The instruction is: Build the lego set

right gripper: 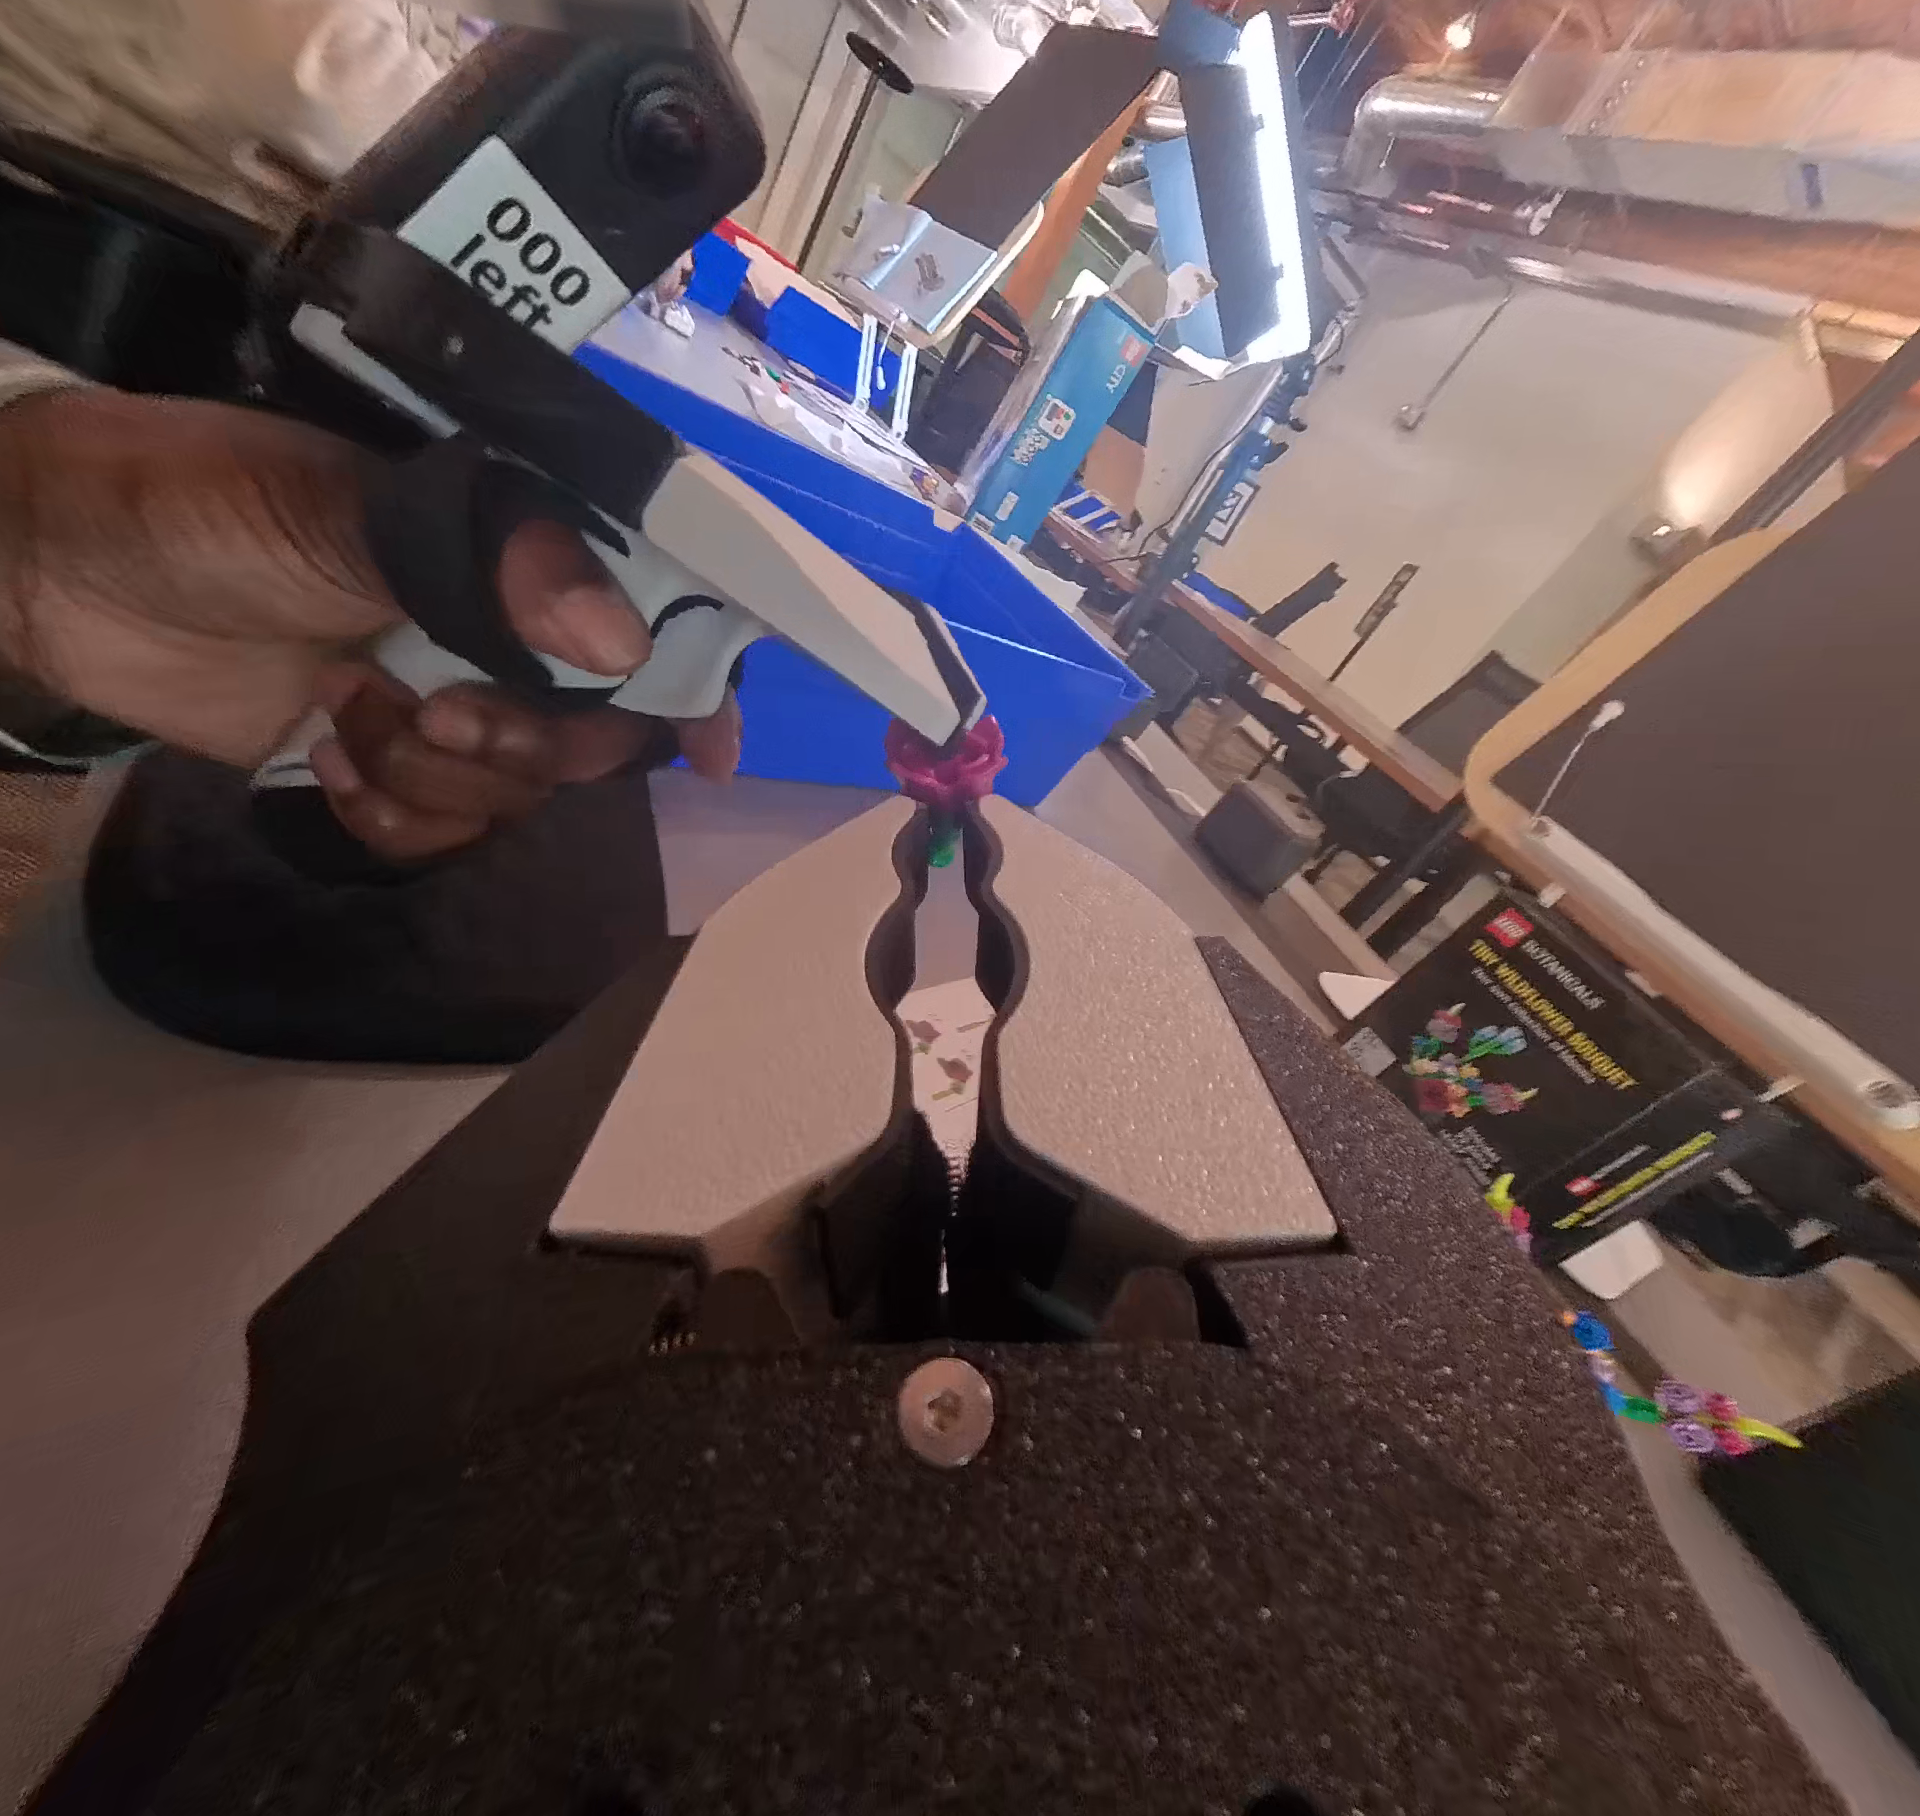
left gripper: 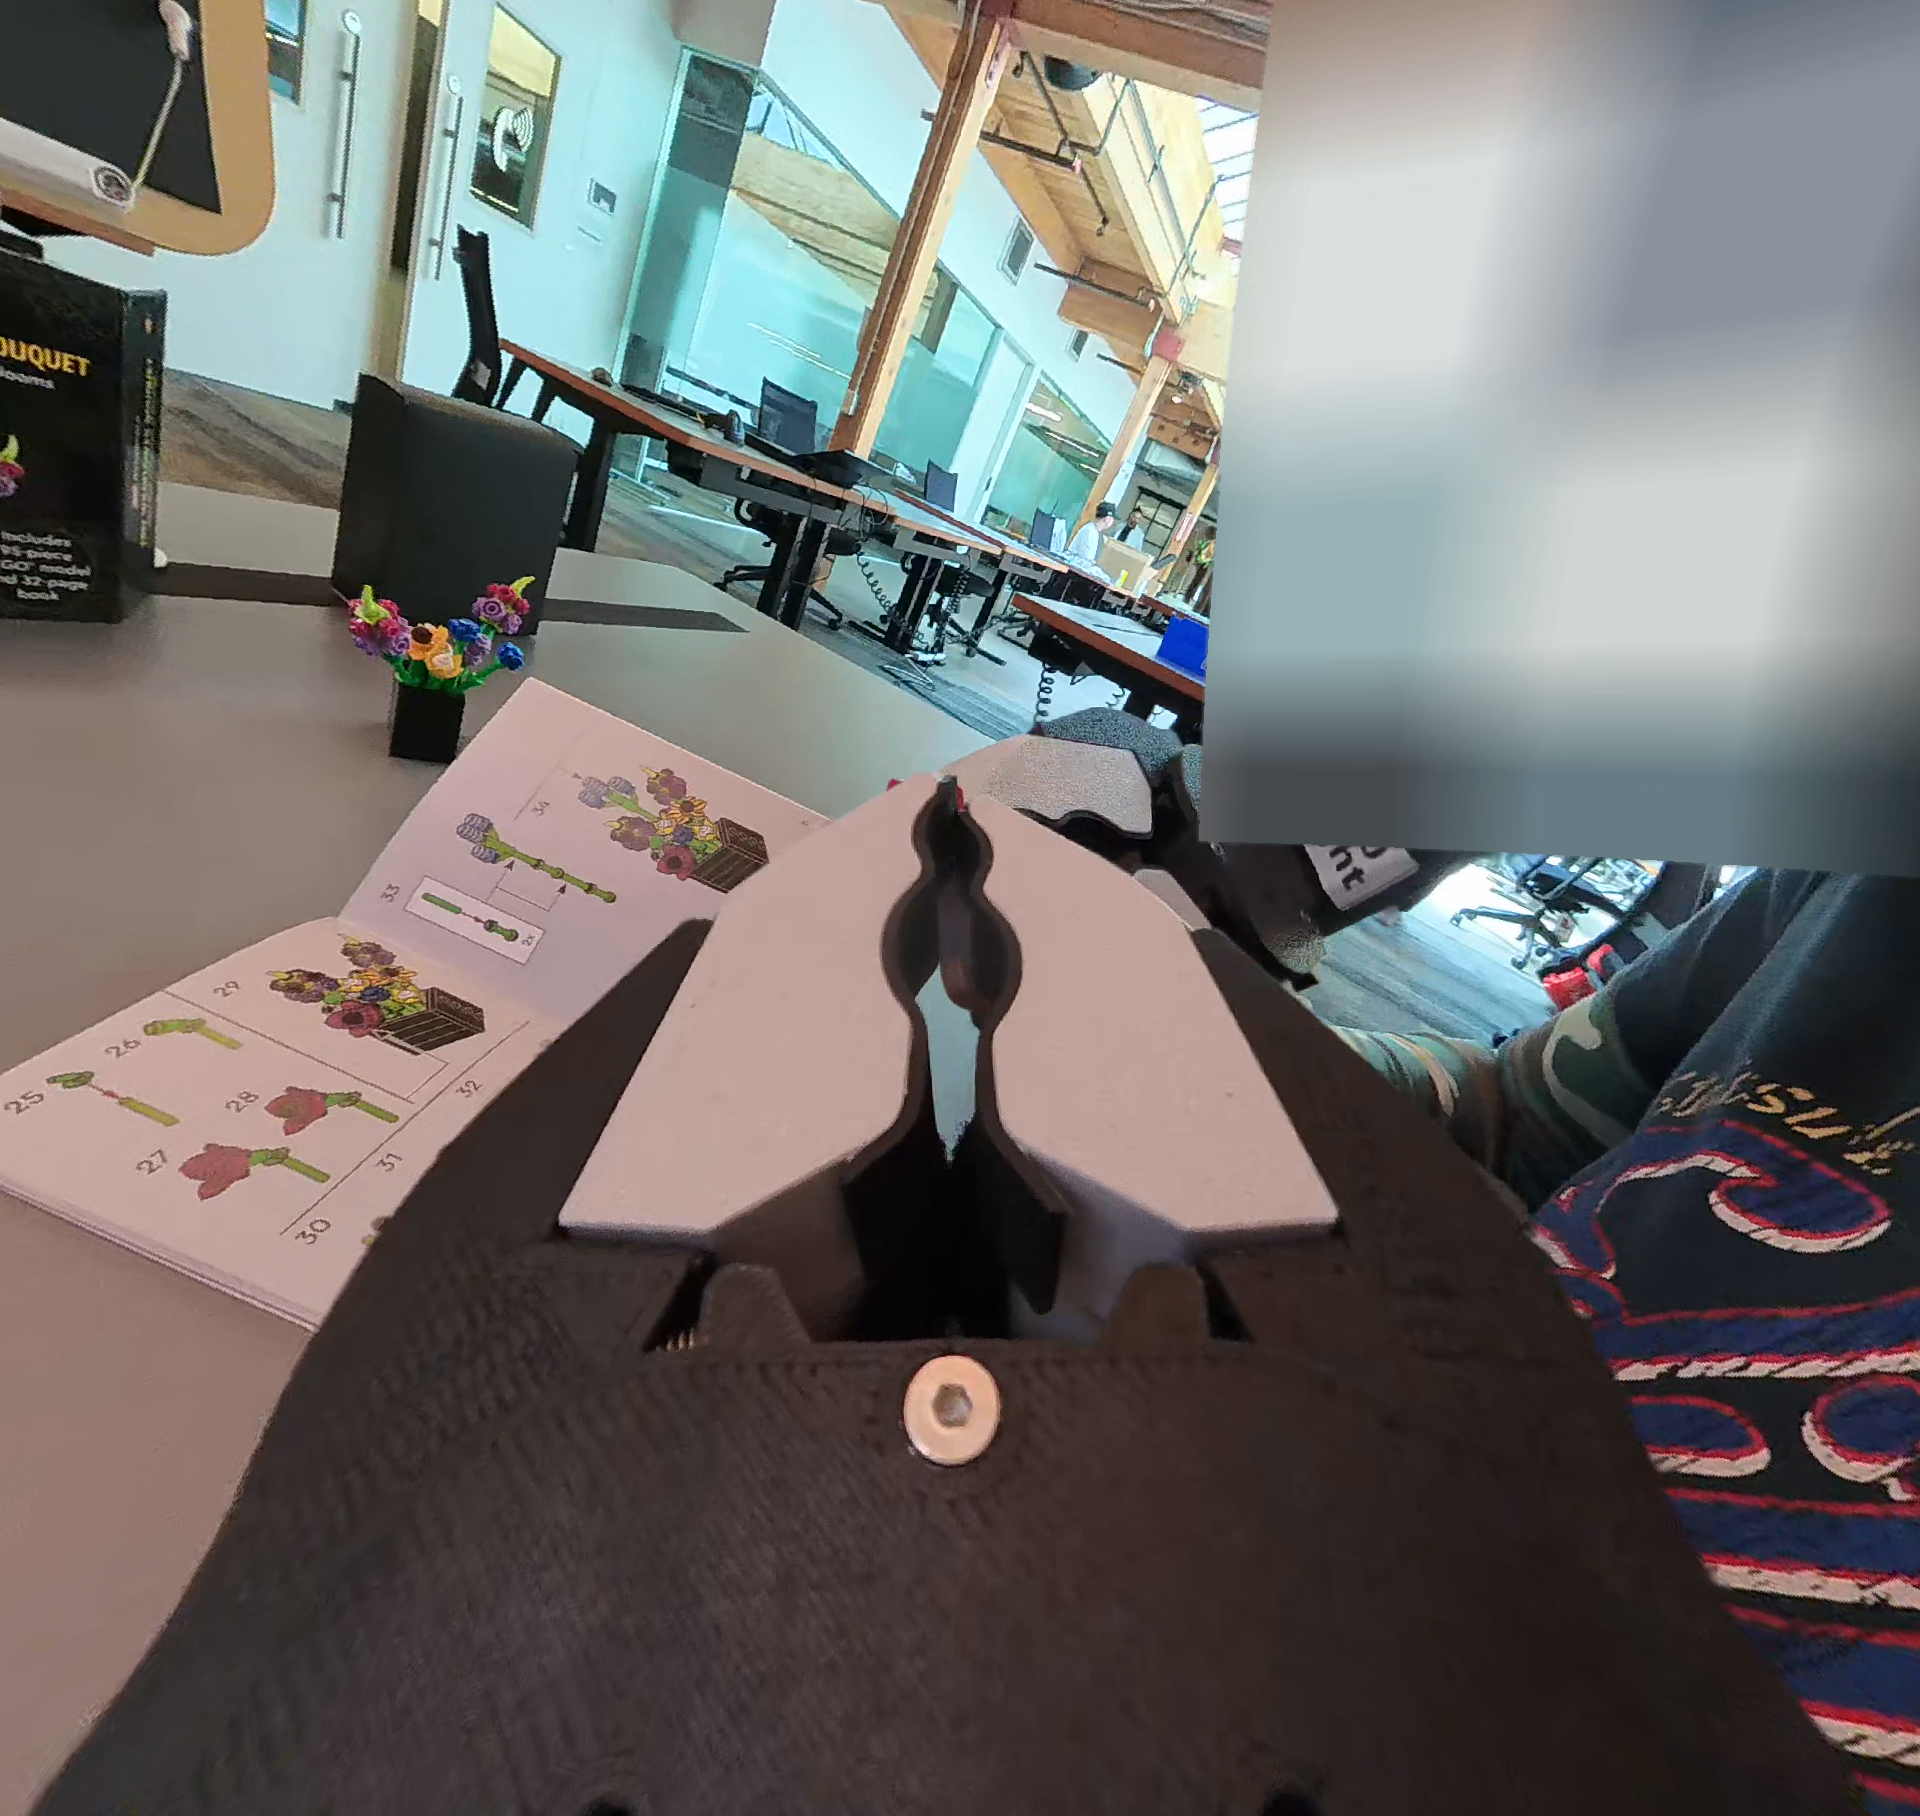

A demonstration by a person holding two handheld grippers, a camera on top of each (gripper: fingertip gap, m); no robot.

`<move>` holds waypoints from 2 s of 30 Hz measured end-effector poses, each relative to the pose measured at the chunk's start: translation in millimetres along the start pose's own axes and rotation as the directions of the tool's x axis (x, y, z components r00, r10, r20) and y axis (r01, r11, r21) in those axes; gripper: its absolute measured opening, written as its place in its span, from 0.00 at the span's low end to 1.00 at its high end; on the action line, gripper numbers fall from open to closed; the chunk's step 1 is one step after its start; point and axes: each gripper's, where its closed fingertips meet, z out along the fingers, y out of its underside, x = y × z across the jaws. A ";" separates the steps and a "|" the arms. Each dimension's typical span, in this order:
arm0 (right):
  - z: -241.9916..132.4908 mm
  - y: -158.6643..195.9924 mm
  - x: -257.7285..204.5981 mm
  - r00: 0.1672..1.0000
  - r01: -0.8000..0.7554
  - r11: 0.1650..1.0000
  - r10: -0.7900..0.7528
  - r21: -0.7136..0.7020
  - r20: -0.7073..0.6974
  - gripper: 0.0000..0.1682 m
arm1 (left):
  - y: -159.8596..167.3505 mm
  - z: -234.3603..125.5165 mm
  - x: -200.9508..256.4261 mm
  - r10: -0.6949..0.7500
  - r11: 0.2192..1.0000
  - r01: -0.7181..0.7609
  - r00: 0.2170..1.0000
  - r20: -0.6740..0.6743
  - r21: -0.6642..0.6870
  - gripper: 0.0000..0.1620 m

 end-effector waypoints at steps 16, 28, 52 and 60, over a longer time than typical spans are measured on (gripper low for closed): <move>-9.3 -19.7 -3.0 0.967 0.238 0.970 -0.232 0.046 -0.101 0.03 | -4.6 -4.0 19.7 -0.006 0.999 0.008 0.998 -0.068 0.032 0.00; -6.6 -13.6 -5.4 0.974 0.218 0.976 -0.217 0.008 -0.072 0.03 | -0.5 -5.3 13.9 -0.028 0.999 0.030 0.998 -0.049 0.037 0.00; 2.0 4.2 -6.5 0.951 -0.279 0.960 0.277 0.000 0.138 0.03 | -3.6 -11.7 -17.9 -0.153 0.988 0.153 0.988 0.035 -0.010 0.20; -4.2 -9.2 -5.6 0.998 0.065 0.997 -0.067 0.048 0.022 0.04 | 5.9 -8.1 4.2 -0.375 0.925 0.352 0.908 -0.188 -0.145 0.19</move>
